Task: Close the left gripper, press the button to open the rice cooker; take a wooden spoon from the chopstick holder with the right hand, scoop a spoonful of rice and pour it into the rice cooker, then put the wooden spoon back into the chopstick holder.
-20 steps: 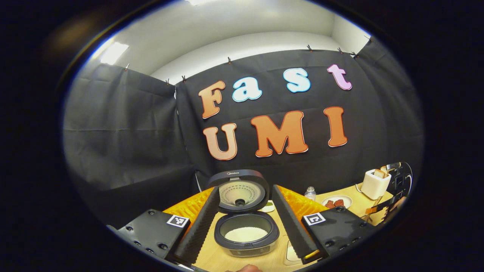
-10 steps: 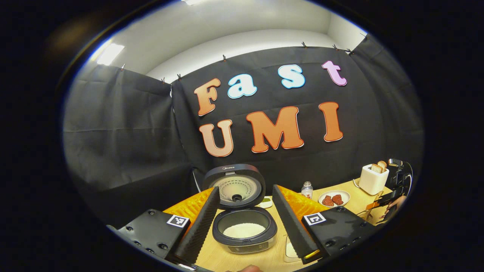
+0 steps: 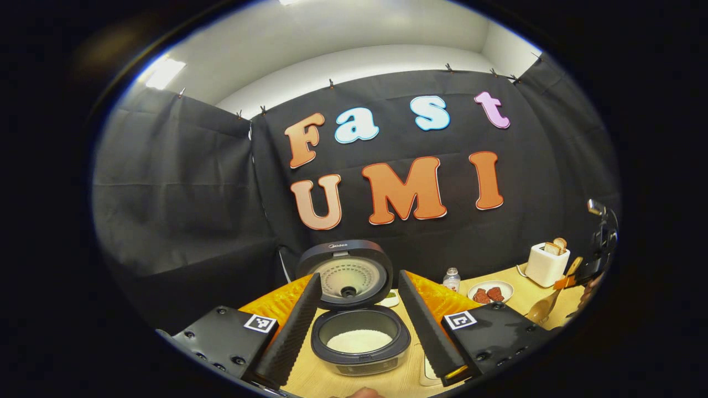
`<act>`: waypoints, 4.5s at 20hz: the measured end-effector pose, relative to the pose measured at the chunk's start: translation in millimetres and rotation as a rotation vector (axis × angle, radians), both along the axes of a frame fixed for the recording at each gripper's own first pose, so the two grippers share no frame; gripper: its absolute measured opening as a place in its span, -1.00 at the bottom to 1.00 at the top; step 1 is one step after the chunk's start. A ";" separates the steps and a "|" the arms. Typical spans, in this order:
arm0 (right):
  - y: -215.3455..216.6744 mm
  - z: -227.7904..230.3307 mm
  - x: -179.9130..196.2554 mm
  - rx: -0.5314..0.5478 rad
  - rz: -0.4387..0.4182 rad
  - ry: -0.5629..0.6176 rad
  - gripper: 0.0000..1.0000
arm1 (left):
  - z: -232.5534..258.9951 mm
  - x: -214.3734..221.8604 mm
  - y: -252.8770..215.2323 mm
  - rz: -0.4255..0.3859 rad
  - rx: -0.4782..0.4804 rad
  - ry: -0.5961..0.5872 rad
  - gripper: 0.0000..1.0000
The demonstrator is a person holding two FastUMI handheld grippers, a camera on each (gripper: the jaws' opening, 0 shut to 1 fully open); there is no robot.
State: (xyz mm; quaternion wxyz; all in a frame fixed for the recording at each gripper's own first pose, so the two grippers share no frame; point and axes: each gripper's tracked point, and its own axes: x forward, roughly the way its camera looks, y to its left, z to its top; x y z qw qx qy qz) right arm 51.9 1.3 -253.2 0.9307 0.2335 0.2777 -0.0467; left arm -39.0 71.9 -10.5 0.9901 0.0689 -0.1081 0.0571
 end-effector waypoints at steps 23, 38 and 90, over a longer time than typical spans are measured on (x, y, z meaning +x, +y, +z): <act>185.8 -82.9 -18.5 -0.619 0.435 -0.082 -0.86 | -32.0 -13.5 92.1 0.144 0.005 0.062 0.89; 276.4 -74.2 -50.2 -0.082 0.371 -0.140 -0.88 | -45.3 -0.4 107.0 0.130 0.062 0.145 0.89; 396.4 133.4 87.5 0.229 0.547 -0.352 -0.87 | -69.8 -1.2 136.8 0.123 0.031 0.077 1.00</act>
